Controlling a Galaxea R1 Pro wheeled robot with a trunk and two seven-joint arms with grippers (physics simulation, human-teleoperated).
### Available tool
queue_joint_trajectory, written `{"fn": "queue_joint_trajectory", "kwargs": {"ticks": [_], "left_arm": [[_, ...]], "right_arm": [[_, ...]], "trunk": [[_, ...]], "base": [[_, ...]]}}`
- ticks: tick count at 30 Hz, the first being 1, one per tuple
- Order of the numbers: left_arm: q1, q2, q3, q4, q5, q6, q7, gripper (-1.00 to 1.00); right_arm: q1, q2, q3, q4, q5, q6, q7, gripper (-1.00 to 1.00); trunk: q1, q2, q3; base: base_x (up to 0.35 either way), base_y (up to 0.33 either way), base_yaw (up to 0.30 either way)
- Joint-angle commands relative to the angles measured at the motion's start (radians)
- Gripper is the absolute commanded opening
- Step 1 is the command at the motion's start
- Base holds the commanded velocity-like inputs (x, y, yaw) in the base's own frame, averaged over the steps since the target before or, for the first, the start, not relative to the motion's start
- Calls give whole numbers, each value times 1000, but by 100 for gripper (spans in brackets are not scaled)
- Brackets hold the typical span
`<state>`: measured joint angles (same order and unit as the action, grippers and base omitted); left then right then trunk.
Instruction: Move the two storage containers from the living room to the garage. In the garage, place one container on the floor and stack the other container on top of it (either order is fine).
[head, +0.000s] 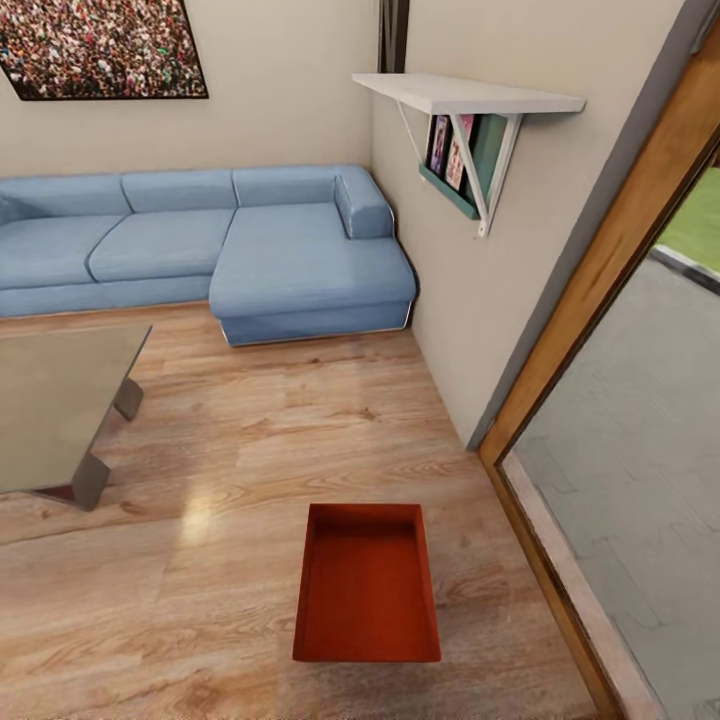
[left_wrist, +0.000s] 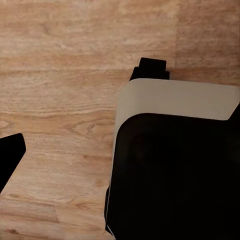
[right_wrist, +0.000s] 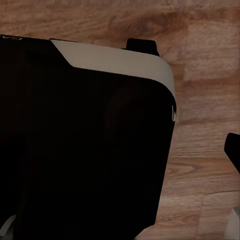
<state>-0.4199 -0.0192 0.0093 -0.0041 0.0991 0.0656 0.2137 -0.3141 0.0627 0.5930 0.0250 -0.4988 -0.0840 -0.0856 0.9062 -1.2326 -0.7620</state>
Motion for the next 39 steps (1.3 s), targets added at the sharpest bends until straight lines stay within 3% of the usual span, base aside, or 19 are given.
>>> {"fn": "queue_joint_trajectory", "kwargs": {"ticks": [1,39], "left_arm": [[0,0,0,0,10,2,3,100],[0,2,0,0,11,3,3,100]], "right_arm": [[-1,1,8,3,-9,-4,-1,100],[-1,-12,8,3,-9,-5,-2,100]], "trunk": [[0,0,-2],[0,0,-64]], "base": [[0,0,0],[0,0,0]]}}
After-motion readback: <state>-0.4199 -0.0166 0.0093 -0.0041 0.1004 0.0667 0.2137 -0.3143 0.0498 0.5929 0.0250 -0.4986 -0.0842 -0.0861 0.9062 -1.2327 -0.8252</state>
